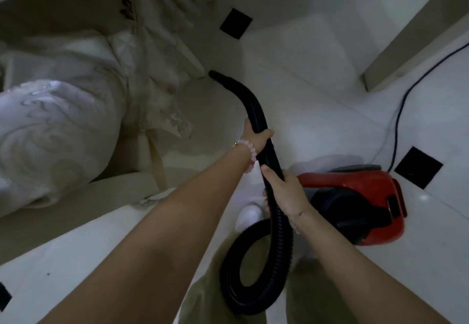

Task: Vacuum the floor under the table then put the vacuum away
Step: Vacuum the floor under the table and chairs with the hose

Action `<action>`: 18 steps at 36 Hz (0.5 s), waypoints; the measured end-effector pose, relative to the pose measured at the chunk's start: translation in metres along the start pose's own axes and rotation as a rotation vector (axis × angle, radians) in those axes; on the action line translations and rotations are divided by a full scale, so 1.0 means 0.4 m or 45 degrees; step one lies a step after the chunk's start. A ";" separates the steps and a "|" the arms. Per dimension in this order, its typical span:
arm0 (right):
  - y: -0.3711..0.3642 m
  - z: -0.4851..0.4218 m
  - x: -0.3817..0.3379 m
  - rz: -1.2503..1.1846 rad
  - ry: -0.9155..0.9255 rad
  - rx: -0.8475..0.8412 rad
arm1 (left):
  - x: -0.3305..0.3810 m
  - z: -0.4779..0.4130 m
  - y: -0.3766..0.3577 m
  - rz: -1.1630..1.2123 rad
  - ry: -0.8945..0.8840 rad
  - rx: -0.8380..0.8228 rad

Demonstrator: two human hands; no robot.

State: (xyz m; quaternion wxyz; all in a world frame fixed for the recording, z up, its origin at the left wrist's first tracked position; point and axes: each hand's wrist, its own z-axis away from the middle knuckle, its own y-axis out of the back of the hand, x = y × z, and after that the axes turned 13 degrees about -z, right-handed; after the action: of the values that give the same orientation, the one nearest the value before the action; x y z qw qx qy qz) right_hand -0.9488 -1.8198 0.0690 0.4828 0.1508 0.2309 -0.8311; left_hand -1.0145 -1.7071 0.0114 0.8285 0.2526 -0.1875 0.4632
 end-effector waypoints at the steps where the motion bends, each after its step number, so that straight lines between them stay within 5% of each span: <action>1: -0.002 -0.017 -0.005 -0.017 0.007 -0.008 | 0.007 -0.015 0.004 0.002 -0.014 0.010; 18: -0.060 -0.391 -0.130 -0.049 -0.157 -0.326 | 0.048 -0.396 0.107 -0.105 -0.060 0.451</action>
State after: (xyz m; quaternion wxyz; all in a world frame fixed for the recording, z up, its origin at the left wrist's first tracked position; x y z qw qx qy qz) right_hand -0.9401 -1.6885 -0.0332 0.4954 0.0323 0.3077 -0.8117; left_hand -1.0297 -1.5814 -0.0947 0.7848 0.4129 -0.1120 0.4484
